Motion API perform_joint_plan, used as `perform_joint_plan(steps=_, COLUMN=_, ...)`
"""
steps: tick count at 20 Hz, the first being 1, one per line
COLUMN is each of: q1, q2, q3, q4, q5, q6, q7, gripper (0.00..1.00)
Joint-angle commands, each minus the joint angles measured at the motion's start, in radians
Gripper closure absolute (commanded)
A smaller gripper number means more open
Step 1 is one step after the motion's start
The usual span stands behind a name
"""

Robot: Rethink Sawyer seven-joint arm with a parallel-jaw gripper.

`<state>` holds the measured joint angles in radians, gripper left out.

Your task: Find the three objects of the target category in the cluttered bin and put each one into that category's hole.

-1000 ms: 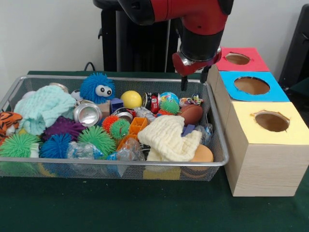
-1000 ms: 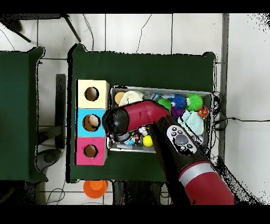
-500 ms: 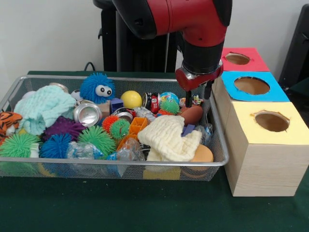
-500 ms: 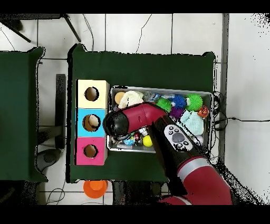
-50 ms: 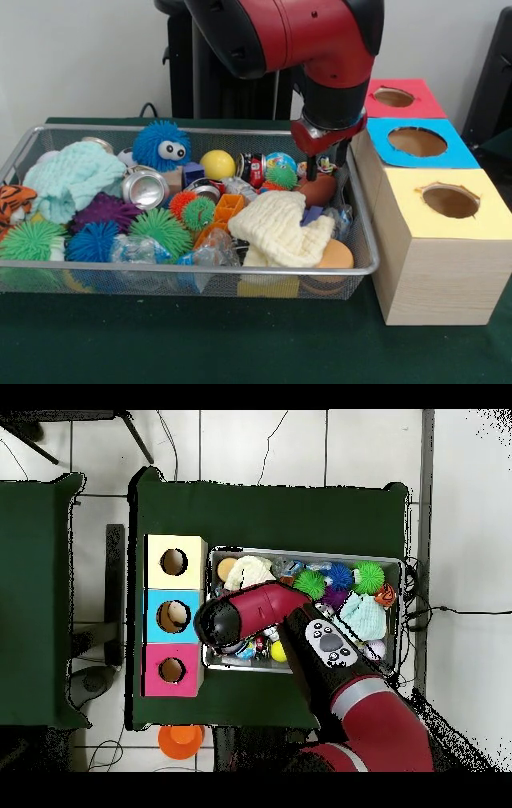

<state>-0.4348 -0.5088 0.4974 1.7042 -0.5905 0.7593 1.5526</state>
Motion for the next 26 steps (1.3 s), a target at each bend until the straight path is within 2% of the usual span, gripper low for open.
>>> perform_joint_plan(steps=1, q1=0.012, q2=0.017, q3=-0.021, q4=-0.031, q5=-0.051, q6=0.155, q7=-0.14, gripper=0.0)
perform_joint_plan(steps=9, q1=0.025, q2=0.031, q3=-0.025, q4=-0.038, q5=-0.068, q6=0.172, q7=-0.111, gripper=0.0)
perform_joint_plan(steps=10, q1=0.028, q2=0.033, q3=-0.021, q4=-0.057, q5=-0.058, q6=0.191, q7=-0.112, gripper=0.0)
perform_joint_plan(steps=13, q1=0.026, q2=0.069, q3=-0.017, q4=-0.075, q5=-0.063, q6=0.154, q7=-0.1, gripper=0.0)
perform_joint_plan(steps=16, q1=0.032, q2=0.134, q3=-0.024, q4=-0.099, q5=-0.087, q6=0.088, q7=-0.083, gripper=0.0)
perform_joint_plan(steps=22, q1=0.056, q2=0.201, q3=-0.054, q4=-0.139, q5=-0.123, q6=0.057, q7=-0.061, gripper=0.0)
perform_joint_plan(steps=25, q1=0.069, q2=0.206, q3=-0.073, q4=-0.152, q5=-0.137, q6=0.092, q7=-0.061, gripper=0.0)
perform_joint_plan(steps=26, q1=0.083, q2=0.21, q3=-0.089, q4=-0.165, q5=-0.145, q6=0.131, q7=-0.063, gripper=0.0)
